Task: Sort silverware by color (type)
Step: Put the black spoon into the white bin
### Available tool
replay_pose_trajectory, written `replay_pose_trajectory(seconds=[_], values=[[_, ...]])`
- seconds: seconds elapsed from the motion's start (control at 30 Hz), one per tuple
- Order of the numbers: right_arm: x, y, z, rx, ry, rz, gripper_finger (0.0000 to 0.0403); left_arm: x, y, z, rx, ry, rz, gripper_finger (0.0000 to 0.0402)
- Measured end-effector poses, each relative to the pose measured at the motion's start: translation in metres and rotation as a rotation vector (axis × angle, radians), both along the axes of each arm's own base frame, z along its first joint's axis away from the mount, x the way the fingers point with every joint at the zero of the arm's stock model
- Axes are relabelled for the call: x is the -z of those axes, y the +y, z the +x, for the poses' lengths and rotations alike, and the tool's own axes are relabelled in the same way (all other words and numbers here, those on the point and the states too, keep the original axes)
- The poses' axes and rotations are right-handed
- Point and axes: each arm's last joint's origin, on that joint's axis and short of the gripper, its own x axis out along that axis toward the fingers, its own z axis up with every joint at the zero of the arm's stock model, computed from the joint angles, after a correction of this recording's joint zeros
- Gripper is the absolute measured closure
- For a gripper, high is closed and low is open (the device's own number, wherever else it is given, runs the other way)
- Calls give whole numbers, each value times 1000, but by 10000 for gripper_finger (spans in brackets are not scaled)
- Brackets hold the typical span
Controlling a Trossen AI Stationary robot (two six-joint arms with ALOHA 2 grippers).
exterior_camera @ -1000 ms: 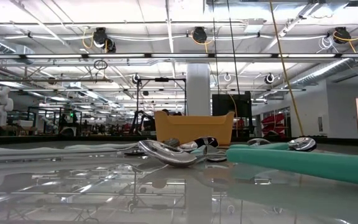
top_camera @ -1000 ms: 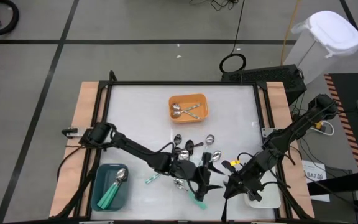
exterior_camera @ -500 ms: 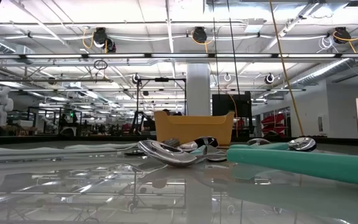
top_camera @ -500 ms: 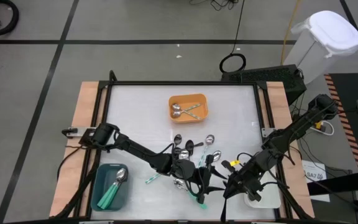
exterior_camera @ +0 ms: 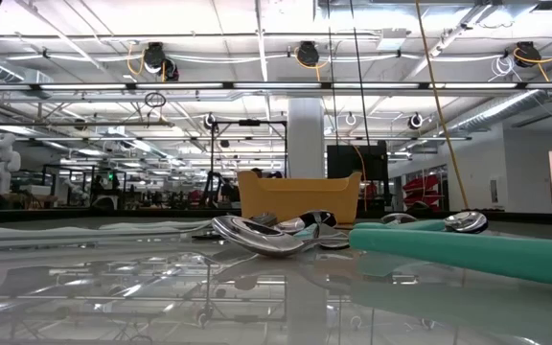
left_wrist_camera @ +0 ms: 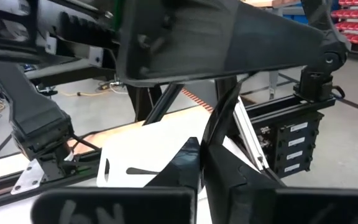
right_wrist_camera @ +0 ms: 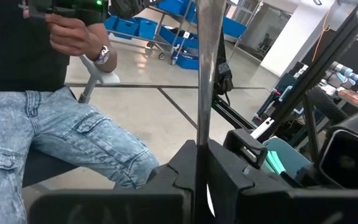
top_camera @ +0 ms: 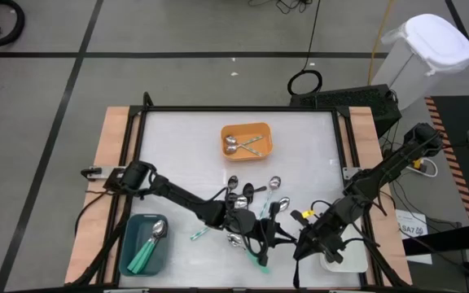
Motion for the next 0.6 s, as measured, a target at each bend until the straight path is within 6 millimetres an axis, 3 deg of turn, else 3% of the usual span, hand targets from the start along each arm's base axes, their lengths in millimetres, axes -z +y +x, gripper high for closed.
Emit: replay_pose_trajectory(seconds=[0.17, 0.27, 0.6], values=[[0, 0, 0, 14, 7, 4, 378, 1, 1, 0, -5, 13, -16, 395], [-1, -2, 0, 114, 25, 29, 360, 2, 1, 0, -35, 23, -32, 397], [-10, -4, -15, 450, 57, 127, 240, 4, 11, 1, -358, 38, -90, 398]])
